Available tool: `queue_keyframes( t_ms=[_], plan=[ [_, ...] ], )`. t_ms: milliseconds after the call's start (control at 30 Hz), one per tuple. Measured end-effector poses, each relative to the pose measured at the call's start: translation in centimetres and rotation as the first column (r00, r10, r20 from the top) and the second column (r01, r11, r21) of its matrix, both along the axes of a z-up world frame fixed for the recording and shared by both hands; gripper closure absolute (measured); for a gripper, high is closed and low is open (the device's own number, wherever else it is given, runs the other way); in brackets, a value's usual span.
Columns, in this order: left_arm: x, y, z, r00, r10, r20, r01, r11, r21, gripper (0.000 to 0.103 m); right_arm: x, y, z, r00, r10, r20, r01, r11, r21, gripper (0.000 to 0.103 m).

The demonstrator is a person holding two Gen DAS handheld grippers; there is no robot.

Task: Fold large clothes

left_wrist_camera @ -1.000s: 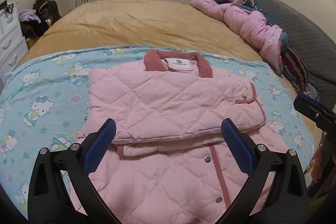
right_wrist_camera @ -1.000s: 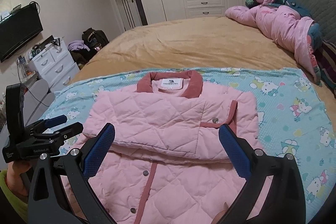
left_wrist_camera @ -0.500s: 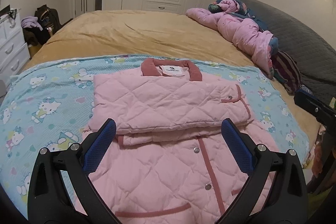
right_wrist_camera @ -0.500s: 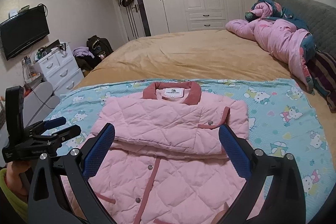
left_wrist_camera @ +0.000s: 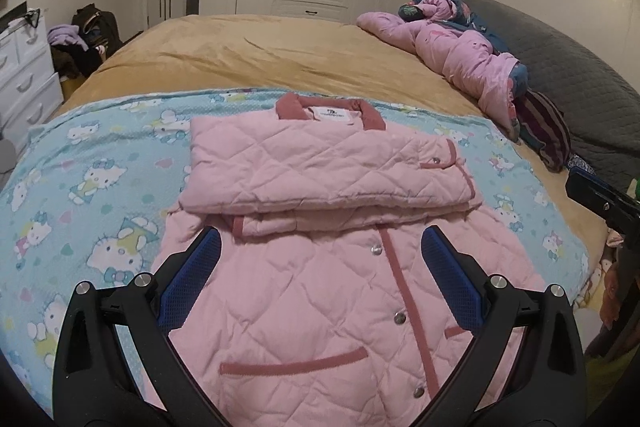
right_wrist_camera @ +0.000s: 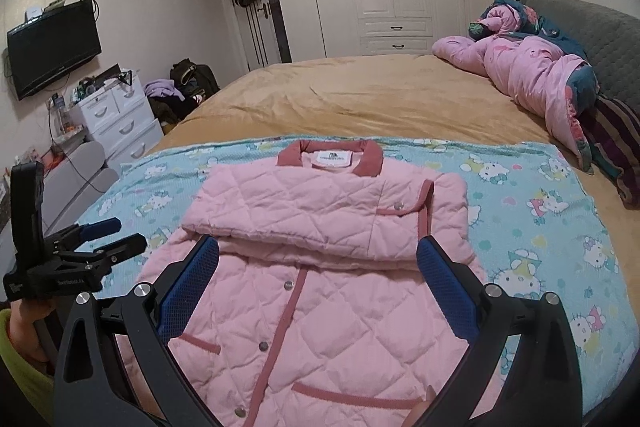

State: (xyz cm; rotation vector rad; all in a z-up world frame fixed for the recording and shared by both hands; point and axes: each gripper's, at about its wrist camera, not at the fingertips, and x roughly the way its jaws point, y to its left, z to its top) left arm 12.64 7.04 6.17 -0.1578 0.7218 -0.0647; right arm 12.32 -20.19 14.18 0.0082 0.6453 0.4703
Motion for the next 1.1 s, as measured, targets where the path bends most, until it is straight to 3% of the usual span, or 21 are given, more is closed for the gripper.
queue_keyframes(
  t_ms=[533, 1100],
  plan=[
    [-3.5, 0.3, -2.8, 1.0, 0.016, -0.02, -0.015, 0.999, 0.049, 0.009, -2.9, -1.0, -4.1, 0.999, 0.011, -0.043, -0.014, 0.998, -0.059, 0.004],
    [-7.1, 2.6, -7.4, 0.992, 0.06, -0.113, -0.049, 0.995, 0.091, 0.009, -6.2, -6.1, -9.0, 0.992, -0.055, -0.115, 0.04, 0.991, -0.13, 0.004]
  ],
)
